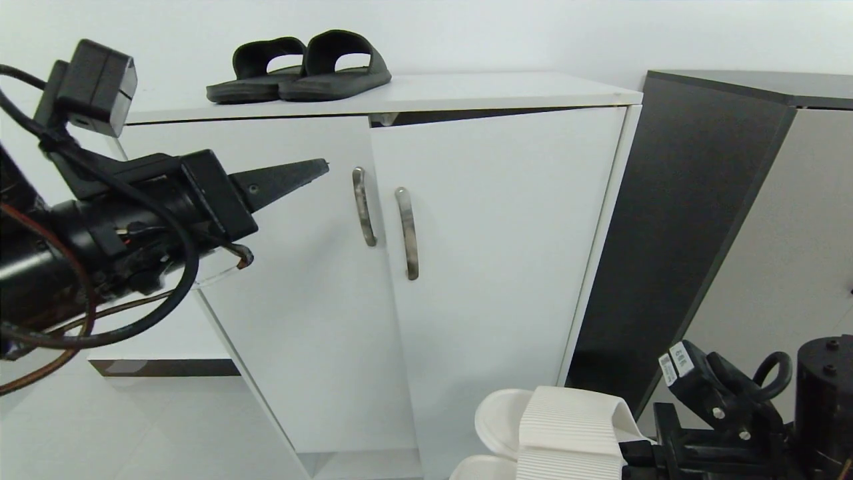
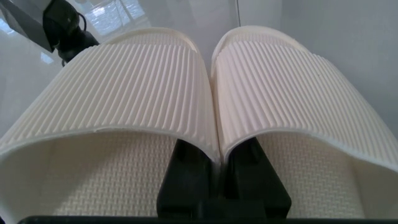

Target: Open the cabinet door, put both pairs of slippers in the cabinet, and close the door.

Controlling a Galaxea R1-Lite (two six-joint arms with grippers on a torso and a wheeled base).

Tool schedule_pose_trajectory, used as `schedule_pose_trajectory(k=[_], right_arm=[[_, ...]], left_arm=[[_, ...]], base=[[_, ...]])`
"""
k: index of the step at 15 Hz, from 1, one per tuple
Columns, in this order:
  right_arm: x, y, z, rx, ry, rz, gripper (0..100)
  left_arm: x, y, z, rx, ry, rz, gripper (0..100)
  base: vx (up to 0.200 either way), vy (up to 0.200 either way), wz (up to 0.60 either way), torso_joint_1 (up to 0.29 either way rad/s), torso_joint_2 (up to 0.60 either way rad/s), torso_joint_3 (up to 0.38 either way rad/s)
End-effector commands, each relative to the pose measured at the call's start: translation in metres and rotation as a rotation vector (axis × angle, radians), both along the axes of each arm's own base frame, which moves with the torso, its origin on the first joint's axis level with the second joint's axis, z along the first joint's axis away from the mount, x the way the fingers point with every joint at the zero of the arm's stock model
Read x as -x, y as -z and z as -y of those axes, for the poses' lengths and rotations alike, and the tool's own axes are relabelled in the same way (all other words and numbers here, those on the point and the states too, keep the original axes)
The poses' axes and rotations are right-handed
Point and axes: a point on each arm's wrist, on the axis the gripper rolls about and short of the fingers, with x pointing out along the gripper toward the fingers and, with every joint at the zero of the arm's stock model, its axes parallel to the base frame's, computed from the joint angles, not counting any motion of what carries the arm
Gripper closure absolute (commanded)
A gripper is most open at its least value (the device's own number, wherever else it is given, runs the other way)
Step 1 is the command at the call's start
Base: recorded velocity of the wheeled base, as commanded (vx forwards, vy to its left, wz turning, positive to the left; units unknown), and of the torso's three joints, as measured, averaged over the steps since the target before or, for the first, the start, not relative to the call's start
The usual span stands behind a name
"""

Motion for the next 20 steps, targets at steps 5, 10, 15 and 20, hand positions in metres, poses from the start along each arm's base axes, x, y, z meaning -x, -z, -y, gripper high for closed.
schedule_pose_trajectory(k=[5, 10, 15, 20], right_arm=[[0.001, 0.000, 0.000, -0.001, -0.001, 0.003, 100], [0.001, 0.000, 0.000, -0.001, -0.001, 0.002, 100], [0.001, 0.000, 0.000, 0.000, -0.001, 0.001, 100], [0.001, 0.000, 0.000, -0.002, -0.002, 0.001, 100]], left_arm=[[-0.057, 0.000, 0.020, -0.011, -0.032, -0.034, 100], [-0.082, 0.006, 0.028, -0.033, -0.039, -0.041, 100], [-0.087, 0.006, 0.030, -0.098, -0.045, 0.013, 100], [-0.087, 0.005, 0.031, -0.095, -0.012, 0.016, 100]], base=[[0.000, 0.000, 0.00, 0.000, 0.00, 0.000], [0.000, 0.000, 0.00, 0.000, 0.00, 0.000], [0.000, 0.000, 0.00, 0.000, 0.00, 0.000], [0.000, 0.000, 0.00, 0.000, 0.00, 0.000]])
